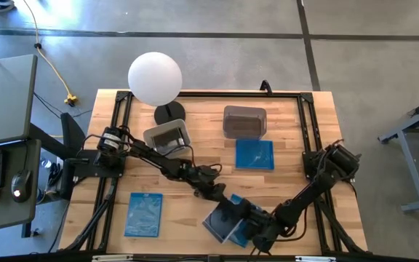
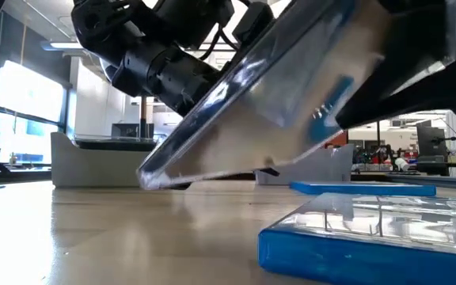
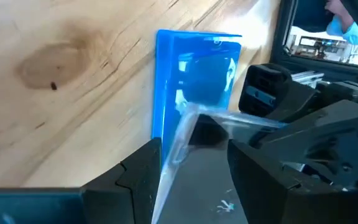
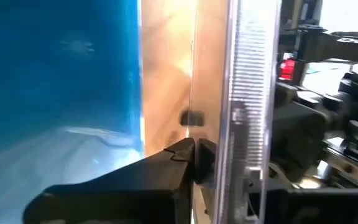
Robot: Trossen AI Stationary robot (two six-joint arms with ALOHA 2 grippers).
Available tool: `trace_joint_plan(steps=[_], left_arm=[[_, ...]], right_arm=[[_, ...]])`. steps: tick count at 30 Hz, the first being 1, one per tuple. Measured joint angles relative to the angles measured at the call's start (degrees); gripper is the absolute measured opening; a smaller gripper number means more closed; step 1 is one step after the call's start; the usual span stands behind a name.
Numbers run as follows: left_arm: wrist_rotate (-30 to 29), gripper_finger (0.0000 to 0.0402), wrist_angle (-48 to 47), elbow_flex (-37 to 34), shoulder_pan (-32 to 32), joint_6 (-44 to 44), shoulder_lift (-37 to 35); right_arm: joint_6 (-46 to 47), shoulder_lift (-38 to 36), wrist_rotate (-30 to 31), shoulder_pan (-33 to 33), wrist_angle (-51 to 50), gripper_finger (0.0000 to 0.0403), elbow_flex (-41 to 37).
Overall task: Pick & place jewel cases by type
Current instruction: Put the black CD case into the gray bin
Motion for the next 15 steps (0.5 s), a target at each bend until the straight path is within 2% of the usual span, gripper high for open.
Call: trace_joint_plan(steps=[4, 7, 10, 15], left_arm=[[-0.2, 0.0182, 0.9, 0.1, 0.0, -0.6, -0.1], [0.3, 0.0182, 2.4, 0.1, 0.8, 2.0, -0.1], [4.7, 0.0182, 4.7, 0.1, 2.9, 5.9, -0.1], [10.9, 0.0182, 8.0, 0.1, 7.2, 11.0, -0.2]], right_arm=[[-0.2, 0.0, 3.2, 0.9, -0.1, 0.0033, 0.0], [0.2, 0.0, 4.7, 1.5, 0.0, 0.0051, 0.0], [0.3, 0.0, 4.4, 2.1, 0.1, 0.0050, 0.0], [3.0, 0.0, 2.7, 3.0, 0.1, 0.0024, 0.0]])
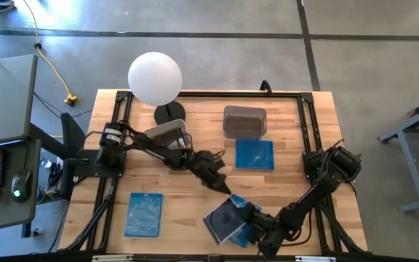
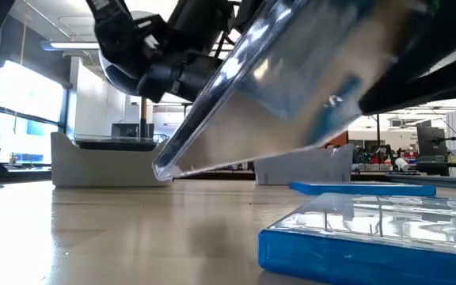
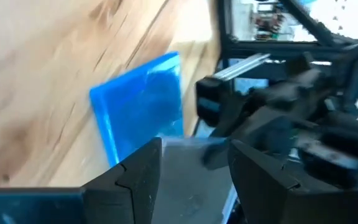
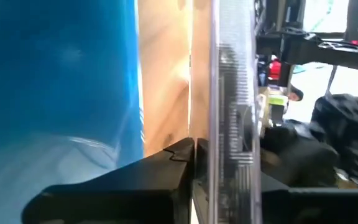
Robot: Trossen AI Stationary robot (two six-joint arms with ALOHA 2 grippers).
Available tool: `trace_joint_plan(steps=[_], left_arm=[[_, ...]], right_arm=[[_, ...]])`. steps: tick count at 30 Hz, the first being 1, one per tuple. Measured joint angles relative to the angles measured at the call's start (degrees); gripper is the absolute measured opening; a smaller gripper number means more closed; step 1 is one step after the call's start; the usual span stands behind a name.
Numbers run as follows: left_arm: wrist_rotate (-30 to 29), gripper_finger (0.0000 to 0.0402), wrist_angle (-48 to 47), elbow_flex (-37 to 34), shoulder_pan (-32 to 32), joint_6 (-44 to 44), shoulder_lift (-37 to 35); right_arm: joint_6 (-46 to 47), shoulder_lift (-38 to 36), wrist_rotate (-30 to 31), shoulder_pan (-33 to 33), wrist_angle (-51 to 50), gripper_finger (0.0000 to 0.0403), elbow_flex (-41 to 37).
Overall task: Pick & place jewel cases by type
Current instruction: Put the black CD case into the gray bin
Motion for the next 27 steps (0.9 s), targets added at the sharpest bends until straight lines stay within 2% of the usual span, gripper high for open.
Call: trace_joint_plan(steps=[4, 9, 12, 15, 20, 25, 27], left_arm=[[4.1, 0.0182, 1.1, 0.0, 2.6, 0.8, 0.0], [7.5, 0.0182, 7.0, 0.0, 5.3, 2.3, 0.0], [12.2, 0.0182, 17.2, 0.0, 7.0, 3.6, 0.0], [16.1, 0.0182, 30.4, 0.0, 8.0, 0.9, 0.0], [16.6, 0.0182, 55.5, 0.0, 7.9, -9.2, -0.1], [18.5, 0.0182, 56.0, 0.8, 6.6, -8.3, -5.5], [22.2, 0.0182, 55.7, 0.7, 5.6, -6.2, -8.4]], right_arm=[[2.7, 0.0, -2.7, 0.0, 0.0, 0.0024, 0.0], [3.1, 0.0, -2.0, -0.1, 0.0, 0.0047, 0.0], [4.0, 0.0, -1.2, -0.7, 0.2, 0.0039, 0.0], [4.9, 0.0, -1.7, -1.6, 0.5, 0.0026, 0.0], [4.8, 0.0, -3.7, -3.8, 1.4, 0.0026, 0.0], [1.7, 0.0, -4.3, -6.2, 3.9, 0.0038, 0.1], [-0.4, 0.0, -4.5, -7.4, 5.6, 0.0030, 0.1]])
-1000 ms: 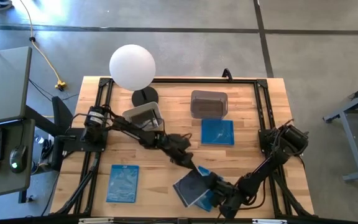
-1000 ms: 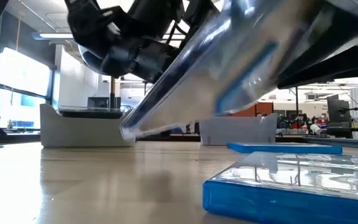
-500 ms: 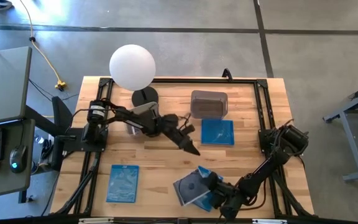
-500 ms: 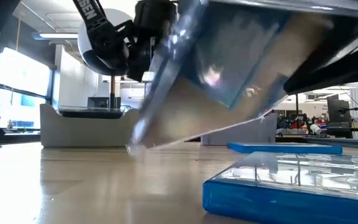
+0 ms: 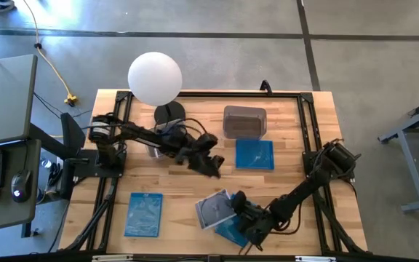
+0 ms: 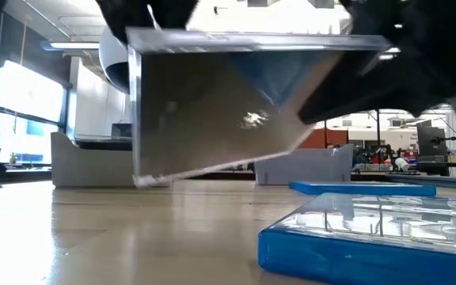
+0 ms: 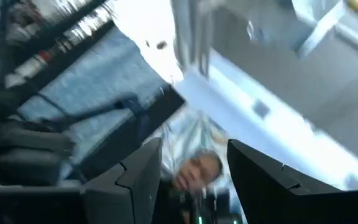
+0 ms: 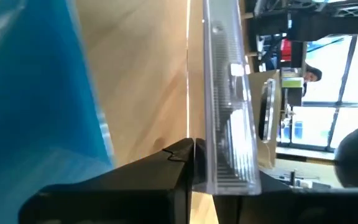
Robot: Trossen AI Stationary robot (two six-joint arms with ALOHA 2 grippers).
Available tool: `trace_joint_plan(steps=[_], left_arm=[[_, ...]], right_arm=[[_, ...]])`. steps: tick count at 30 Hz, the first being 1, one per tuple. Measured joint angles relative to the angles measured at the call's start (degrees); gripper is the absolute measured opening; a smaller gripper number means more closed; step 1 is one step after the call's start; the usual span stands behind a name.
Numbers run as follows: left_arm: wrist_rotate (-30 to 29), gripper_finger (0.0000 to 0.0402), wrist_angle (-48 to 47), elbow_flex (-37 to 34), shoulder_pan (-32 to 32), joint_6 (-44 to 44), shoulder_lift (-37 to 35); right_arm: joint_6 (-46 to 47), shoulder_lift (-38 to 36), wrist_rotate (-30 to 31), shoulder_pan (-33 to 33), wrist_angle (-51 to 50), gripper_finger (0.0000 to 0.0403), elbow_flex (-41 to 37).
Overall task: Pick & place jewel cases by type
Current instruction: Put the black CD case into the gray bin
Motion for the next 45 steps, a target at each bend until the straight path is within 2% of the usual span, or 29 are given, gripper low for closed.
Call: trace_joint_plan(steps=[8, 11, 13, 17, 21, 22, 25, 29, 32, 34, 40, 45], left_arm=[[4.9, 0.0182, -7.9, 0.3, -7.5, 7.9, -7.5], [6.3, 0.0182, -10.9, 0.4, -9.8, 13.5, -10.0], [9.8, 0.0182, -14.0, 0.2, -10.9, 16.7, -12.1], [9.7, 0.0182, -25.9, 0.0, -12.5, 26.4, -16.2], [5.1, 0.0182, -48.8, 0.0, -12.7, 39.5, -21.4], [2.1, 0.0182, -54.8, 0.3, -12.7, 43.3, -22.4], [-9.3, 0.0182, -77.1, 0.2, -12.7, 53.3, -27.9], [-28.6, 0.0182, -95.0, 0.1, -13.8, 56.5, -33.4], [-36.2, 0.0182, -98.5, 0.5, -14.3, 56.2, -36.7], [-37.6, 0.0182, -101.1, 0.2, -14.9, 56.2, -39.2], [-40.9, 0.0182, -103.8, 0.6, -15.0, 56.8, -45.1], [-43.5, 0.0182, -108.2, 0.4, -14.9, 57.6, -47.7]], right_arm=[[-5.5, -0.1, -2.7, -4.2, 4.2, 0.0028, 0.0], [-8.2, -0.1, -3.4, -6.1, 6.8, 0.0036, 0.0], [-10.0, -0.1, -3.5, -7.4, 8.8, 0.0031, 0.0], [-11.9, -0.1, -4.1, -10.3, 11.8, 0.0026, 0.0], [-15.3, -0.1, -3.7, -13.5, 16.3, 0.0026, 0.0], [-16.3, -0.1, -3.9, -14.3, 18.1, 0.0026, 0.0], [-20.5, -0.1, -4.8, -16.9, 24.3, 0.0029, 0.0], [-24.2, -0.1, -8.2, -20.9, 29.8, 0.0029, 0.0], [-24.7, -0.1, -13.1, -24.7, 30.6, 0.0026, 0.2], [-25.5, -0.1, -16.9, -27.1, 30.5, 0.0027, 0.7], [-28.3, 0.0, -20.3, -32.5, 28.6, 0.0028, 5.0], [-24.3, 0.4, -29.2, -35.9, 19.1, 0.0030, 11.3]])
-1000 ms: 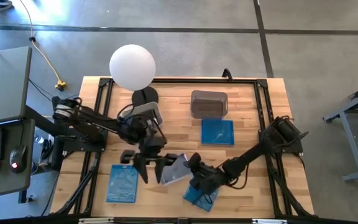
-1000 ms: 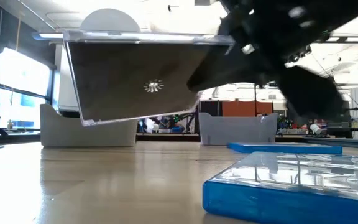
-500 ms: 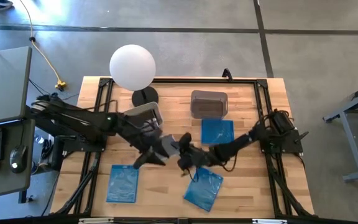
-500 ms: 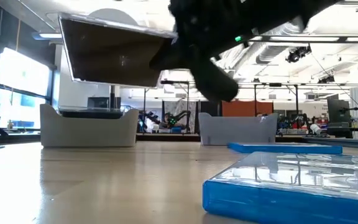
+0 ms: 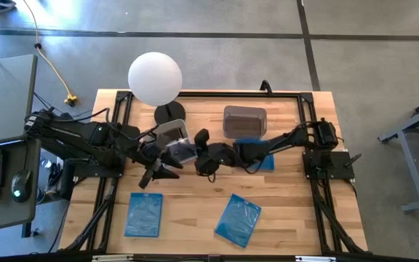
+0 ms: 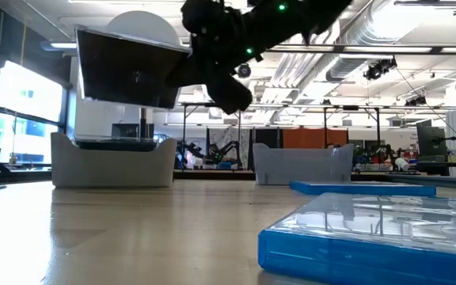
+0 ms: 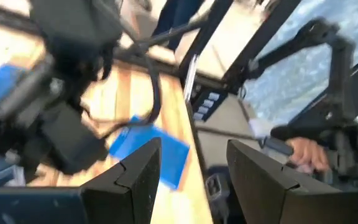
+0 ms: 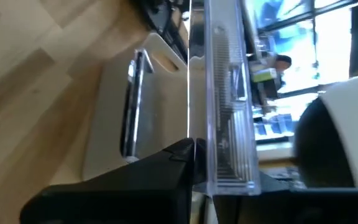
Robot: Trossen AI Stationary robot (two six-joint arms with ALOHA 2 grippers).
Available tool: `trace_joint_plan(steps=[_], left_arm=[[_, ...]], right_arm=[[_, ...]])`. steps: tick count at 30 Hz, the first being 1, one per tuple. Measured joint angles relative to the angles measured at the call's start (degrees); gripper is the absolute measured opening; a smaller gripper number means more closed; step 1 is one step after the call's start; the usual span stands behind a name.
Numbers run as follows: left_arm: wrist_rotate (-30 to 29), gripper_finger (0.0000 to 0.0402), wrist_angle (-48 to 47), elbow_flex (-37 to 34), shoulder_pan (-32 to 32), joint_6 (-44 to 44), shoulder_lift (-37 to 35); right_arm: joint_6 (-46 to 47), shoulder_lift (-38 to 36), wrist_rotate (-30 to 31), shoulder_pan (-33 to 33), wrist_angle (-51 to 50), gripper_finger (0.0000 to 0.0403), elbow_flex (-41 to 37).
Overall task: Pick & place jewel cases by type
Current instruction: Put the black CD case into the gray bin
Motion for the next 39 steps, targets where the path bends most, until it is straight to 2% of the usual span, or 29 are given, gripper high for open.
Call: trace_joint_plan(steps=[3, 9, 14, 24, 29, 34, 36, 39], left_arm=[[-0.6, 0.0182, -0.6, 0.1, 0.0, 0.0, -0.1], [-1.3, 0.0182, -2.7, 0.0, 0.0, -0.7, -0.2], [-3.3, 0.0182, -2.8, 0.0, 0.0, -3.1, -0.2], [-4.7, 0.0182, -4.0, 0.0, 0.0, -6.4, -0.2], [-6.0, 0.0182, -4.2, 0.0, 0.0, -7.9, -0.2], [-6.1, 0.0182, -4.2, 0.0, 0.0, -9.4, -0.2], [-6.3, 0.0182, -4.2, 0.0, 0.0, -9.8, -0.2], [-6.5, 0.0182, -4.2, 0.0, 0.0, -10.8, -0.2]], right_arm=[[2.7, 1.3, -1.3, -1.4, -3.8, 0.0034, 2.9], [3.5, 6.1, -4.3, -3.3, -4.6, 0.0029, 5.3], [1.7, 10.0, -1.4, -3.5, -4.6, 0.0040, 9.1], [6.0, 11.2, -5.8, -4.8, -10.5, 0.0056, 12.6], [7.0, 11.3, -5.4, -5.3, -14.2, 0.0092, 12.6], [6.9, 11.3, -4.6, -4.4, -11.4, 0.0146, 12.6], [6.7, 11.3, -2.0, -3.6, -11.0, 0.0165, 12.6], [6.7, 11.3, 4.9, -1.6, -11.4, 0.0188, 13.7]])
